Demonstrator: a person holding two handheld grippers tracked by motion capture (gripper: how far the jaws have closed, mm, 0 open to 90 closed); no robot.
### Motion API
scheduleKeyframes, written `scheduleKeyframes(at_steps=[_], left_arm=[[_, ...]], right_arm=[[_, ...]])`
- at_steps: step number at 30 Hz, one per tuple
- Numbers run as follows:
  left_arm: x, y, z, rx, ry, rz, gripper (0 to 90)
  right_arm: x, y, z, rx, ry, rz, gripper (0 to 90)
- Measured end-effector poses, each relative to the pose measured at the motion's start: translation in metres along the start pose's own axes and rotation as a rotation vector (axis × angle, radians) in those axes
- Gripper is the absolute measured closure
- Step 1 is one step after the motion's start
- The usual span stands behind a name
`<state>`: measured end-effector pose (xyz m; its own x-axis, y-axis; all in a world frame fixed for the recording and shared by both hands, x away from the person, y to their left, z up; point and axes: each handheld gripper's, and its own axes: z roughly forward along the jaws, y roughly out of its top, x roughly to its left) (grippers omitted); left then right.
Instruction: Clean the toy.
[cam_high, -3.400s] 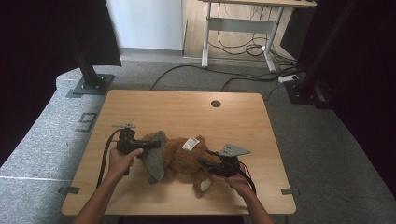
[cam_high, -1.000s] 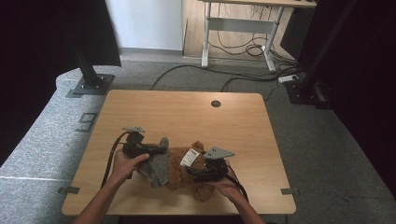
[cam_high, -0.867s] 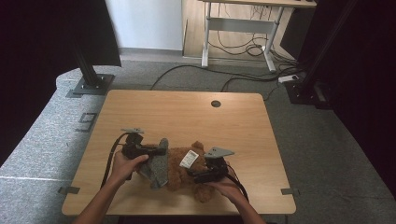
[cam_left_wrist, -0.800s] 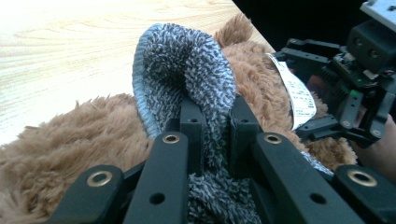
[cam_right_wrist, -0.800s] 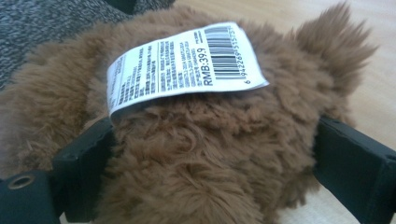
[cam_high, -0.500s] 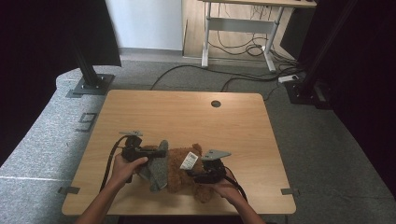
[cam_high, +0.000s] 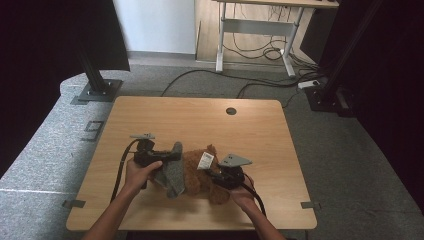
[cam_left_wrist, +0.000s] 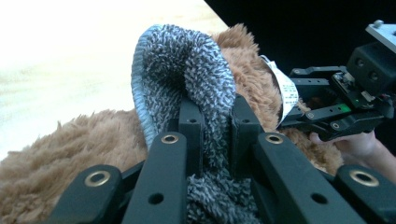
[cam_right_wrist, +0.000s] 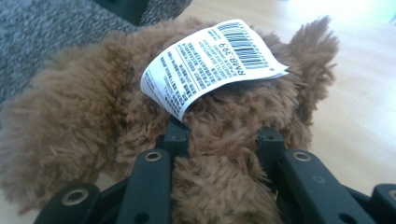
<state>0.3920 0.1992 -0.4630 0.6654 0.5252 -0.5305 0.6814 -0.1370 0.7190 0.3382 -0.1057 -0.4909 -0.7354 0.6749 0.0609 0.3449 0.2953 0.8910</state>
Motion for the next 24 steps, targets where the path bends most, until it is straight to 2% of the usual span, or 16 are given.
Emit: scheduleKeyframes(at_steps=[4,7,9,11,16,20,22,24], left_arm=[[-0.001,0.010,0.007,-0.018,0.017,0.012,78.2],[-0.003,0.011,0.013,-0.005,0.020,0.018,78.3],[-0.003,0.007,0.014,0.009,0.021,0.025,78.4],[-0.002,0.002,0.012,0.009,-0.001,0.010,78.4],[-0.005,-0.012,0.007,0.025,-0.024,0.011,78.7],[-0.008,-0.019,0.006,0.033,-0.033,0.008,78.8],[-0.010,-0.018,0.005,0.031,-0.032,0.011,78.6],[-0.013,-0.015,0.006,0.031,-0.035,0.021,78.6]], right_arm=[[-0.010,0.007,0.001,-0.044,-0.065,-0.070,66.1],[-0.016,0.007,0.002,-0.069,-0.095,-0.102,63.1],[-0.016,0.003,0.002,-0.075,-0.080,-0.105,58.7],[-0.015,-0.001,-0.002,-0.076,-0.055,-0.113,55.0],[-0.006,-0.011,-0.011,-0.068,0.008,-0.149,42.8],[-0.004,-0.017,-0.018,-0.079,0.024,-0.119,30.6],[-0.009,-0.015,-0.025,-0.107,0.062,-0.048,32.2],[-0.012,-0.015,-0.029,-0.114,0.066,-0.025,35.0]])
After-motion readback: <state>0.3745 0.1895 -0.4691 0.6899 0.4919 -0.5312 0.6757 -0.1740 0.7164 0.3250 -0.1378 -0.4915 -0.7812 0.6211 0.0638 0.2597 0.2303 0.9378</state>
